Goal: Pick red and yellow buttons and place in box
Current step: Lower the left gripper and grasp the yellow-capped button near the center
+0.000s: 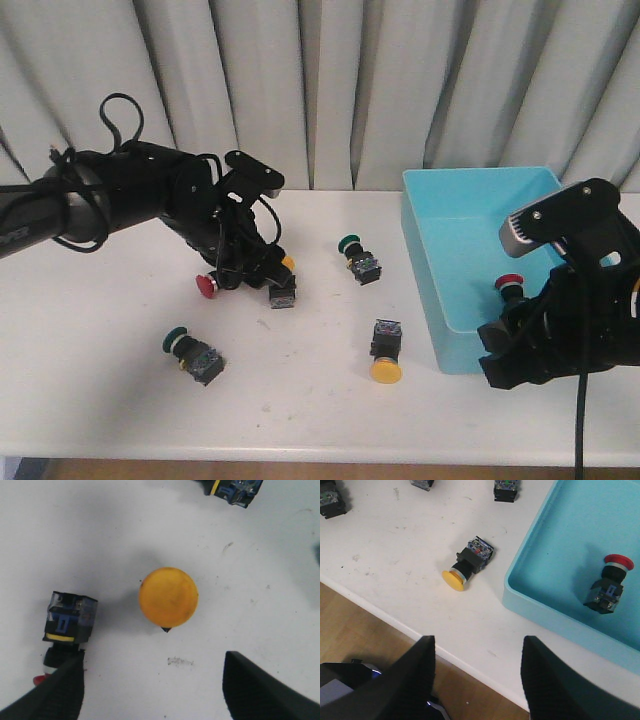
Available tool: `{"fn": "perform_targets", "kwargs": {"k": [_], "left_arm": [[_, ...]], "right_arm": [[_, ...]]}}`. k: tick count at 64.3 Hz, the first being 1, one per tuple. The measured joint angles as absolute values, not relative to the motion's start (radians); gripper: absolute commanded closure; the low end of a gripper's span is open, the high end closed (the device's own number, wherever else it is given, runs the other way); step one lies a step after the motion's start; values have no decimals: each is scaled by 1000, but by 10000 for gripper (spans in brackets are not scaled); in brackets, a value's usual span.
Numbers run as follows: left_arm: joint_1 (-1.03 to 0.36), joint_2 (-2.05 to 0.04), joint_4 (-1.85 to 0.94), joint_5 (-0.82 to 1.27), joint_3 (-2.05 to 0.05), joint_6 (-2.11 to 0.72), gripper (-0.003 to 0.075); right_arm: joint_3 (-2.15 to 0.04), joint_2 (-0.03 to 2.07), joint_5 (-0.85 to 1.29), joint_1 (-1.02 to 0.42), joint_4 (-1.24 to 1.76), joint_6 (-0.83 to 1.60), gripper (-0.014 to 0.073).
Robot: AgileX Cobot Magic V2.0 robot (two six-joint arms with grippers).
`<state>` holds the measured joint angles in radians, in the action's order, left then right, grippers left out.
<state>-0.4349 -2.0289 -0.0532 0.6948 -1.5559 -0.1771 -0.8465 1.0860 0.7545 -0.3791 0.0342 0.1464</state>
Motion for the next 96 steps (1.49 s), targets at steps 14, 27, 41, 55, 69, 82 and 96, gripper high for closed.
{"fn": "perform_targets", "kwargs": {"k": [14,27,41,55,69,82,96], "left_arm": [[-435,-2123,-113,737,-1681,-149,178],[-435,-2209,-159,741,-1767,-124,178],[-435,-2290,-162,732,-1807,-49,182],[-435,-2324,-165,701,-1808,-13,265],[-435,-2325,-165,695,-1813,-9,450],[-435,-2319,-165,709,-1813,-9,564],[-435,-2224,-165,790,-1813,-79,584]], "right_arm": [[-846,1086,746,-379,34,146,218],[-846,1086,746,-379,34,146,218],[-846,1086,745,-379,34,146,218],[-846,1086,745,-379,34,145,218],[-846,1086,745,-379,34,145,218],[-846,1086,745,-379,34,144,218],[-846,1086,745,-379,34,144,218]]}}
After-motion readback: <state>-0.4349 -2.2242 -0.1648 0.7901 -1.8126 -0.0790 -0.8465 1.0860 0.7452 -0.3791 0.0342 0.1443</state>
